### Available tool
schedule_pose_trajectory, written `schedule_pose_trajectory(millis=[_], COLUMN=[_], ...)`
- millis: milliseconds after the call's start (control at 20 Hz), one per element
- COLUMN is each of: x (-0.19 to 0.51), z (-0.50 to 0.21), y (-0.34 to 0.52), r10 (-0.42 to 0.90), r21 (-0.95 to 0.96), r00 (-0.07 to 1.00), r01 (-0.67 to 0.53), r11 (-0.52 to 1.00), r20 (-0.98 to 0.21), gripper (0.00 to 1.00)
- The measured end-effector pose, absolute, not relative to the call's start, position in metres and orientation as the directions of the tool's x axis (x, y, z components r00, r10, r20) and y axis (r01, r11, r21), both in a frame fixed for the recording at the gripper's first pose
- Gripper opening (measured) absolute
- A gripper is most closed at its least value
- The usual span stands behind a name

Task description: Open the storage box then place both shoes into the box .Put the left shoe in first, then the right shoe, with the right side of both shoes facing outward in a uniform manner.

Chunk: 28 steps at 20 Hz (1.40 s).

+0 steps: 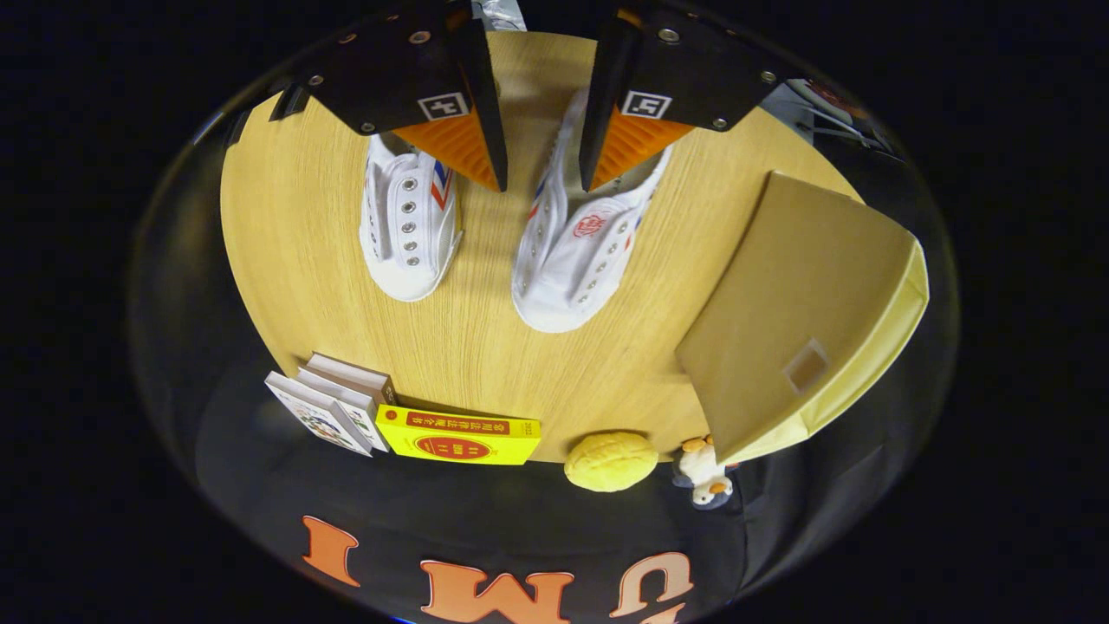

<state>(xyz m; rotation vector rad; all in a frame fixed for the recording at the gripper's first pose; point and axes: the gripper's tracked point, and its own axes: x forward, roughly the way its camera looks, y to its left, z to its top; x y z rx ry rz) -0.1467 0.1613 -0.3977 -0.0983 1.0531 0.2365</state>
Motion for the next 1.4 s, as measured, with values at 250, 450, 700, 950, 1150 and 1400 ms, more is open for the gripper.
schedule_pose_trajectory(millis=[250, 450, 700, 950, 1150, 1400], x=[-0.112, -0.1, -0.093, -0.072, -0.054, -0.04], z=[-0.417, -0.428, -0.421, -0.375, -0.323, -0.257], y=[0.166, 0.165, 0.168, 0.172, 0.187, 0.23], r10=[0.126, 0.076, 0.099, 0.136, 0.175, 0.236], r21=[-0.003, -0.074, -0.003, 0.053, 0.123, 0.194], r00=[0.562, 0.613, 0.61, 0.658, 0.702, 0.694], r01=[-0.224, -0.216, -0.164, -0.145, -0.125, -0.139], r11=[0.975, 0.974, 0.986, 0.988, 0.984, 0.971], r20=[-0.818, -0.786, -0.786, -0.741, -0.691, -0.68], gripper=[0.3, 0.2, 0.04, 0.03, 0.03, 0.03])
